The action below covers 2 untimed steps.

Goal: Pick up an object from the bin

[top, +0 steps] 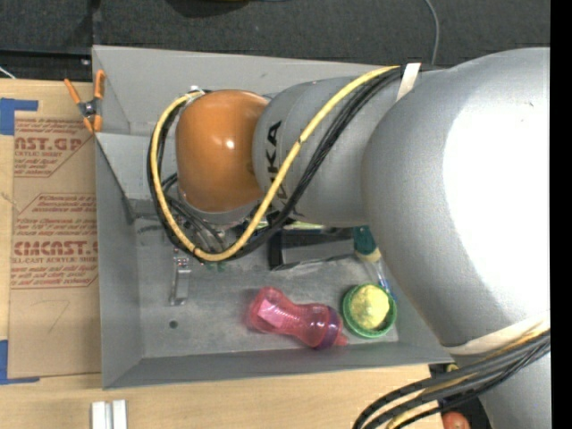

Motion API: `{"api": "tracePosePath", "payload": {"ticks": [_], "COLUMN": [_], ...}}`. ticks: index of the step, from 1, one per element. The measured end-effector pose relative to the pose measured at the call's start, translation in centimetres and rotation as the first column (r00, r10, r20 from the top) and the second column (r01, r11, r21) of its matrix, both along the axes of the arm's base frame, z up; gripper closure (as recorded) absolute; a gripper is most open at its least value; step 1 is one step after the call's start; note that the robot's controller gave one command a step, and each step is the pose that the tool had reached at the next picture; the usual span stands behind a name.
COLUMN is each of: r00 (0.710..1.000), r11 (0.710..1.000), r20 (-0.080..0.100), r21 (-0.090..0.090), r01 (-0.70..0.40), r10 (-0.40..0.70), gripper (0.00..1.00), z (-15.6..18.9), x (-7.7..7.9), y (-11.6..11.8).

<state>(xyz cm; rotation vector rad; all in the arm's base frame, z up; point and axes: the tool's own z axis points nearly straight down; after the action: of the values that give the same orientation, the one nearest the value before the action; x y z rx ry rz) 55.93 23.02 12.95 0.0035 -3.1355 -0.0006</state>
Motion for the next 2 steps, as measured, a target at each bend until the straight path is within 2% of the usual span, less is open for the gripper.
{"api": "tracePosePath", "payload": {"ticks": [1,2], "r00": [1.0,0.998], "r11": [1.0,0.998], "r20": [0.007,0.006], "r21": [0.002,0.0], "r01": [0.002,0.055], "r10": [-0.002,-0.055], "gripper": [0.0,0.0], "z": [0.4,-6.0], "x": [0.2,3.3], "y": [-0.1,-10.6]}}
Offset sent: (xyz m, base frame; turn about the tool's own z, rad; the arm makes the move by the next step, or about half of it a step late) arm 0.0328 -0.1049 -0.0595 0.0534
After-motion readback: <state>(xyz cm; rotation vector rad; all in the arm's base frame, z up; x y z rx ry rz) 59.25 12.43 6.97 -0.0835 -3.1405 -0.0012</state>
